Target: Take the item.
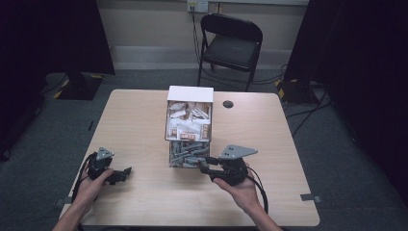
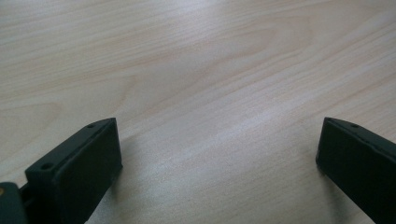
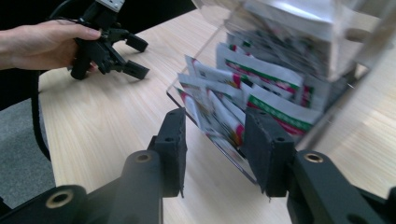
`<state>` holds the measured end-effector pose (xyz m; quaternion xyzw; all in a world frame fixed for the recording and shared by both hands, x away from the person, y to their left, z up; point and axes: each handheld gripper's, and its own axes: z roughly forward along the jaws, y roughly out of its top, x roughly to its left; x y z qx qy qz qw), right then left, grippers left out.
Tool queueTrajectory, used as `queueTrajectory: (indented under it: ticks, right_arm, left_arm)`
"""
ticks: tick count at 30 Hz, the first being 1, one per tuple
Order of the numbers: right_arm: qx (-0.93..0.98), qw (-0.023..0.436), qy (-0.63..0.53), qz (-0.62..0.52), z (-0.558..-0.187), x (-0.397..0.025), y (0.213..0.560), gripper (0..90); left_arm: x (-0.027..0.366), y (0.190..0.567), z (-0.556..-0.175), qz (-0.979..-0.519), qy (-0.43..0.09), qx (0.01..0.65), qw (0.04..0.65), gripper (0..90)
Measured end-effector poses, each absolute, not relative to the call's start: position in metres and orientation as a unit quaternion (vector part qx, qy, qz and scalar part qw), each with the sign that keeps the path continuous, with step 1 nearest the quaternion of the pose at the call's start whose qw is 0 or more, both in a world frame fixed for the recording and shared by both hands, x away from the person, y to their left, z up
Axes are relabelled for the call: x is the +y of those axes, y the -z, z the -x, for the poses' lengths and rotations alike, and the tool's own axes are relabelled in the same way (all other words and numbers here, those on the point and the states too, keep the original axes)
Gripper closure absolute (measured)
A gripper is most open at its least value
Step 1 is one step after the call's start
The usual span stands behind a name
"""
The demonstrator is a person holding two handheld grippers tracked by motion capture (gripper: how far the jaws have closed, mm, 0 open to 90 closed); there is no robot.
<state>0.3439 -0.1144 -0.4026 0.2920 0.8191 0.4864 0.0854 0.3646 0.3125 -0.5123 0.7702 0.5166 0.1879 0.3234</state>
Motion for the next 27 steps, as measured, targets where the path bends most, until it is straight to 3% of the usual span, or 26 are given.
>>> queueTrajectory:
  ticks: [27]
  right_arm:
    - [0.84, 0.064, -0.466, -0.271, -0.367, -0.073, 0.428, 72.7]
  left_arm:
    - [0.312, 0.512, -0.364, -0.77, -0.188, 0.517, 0.323, 0.0]
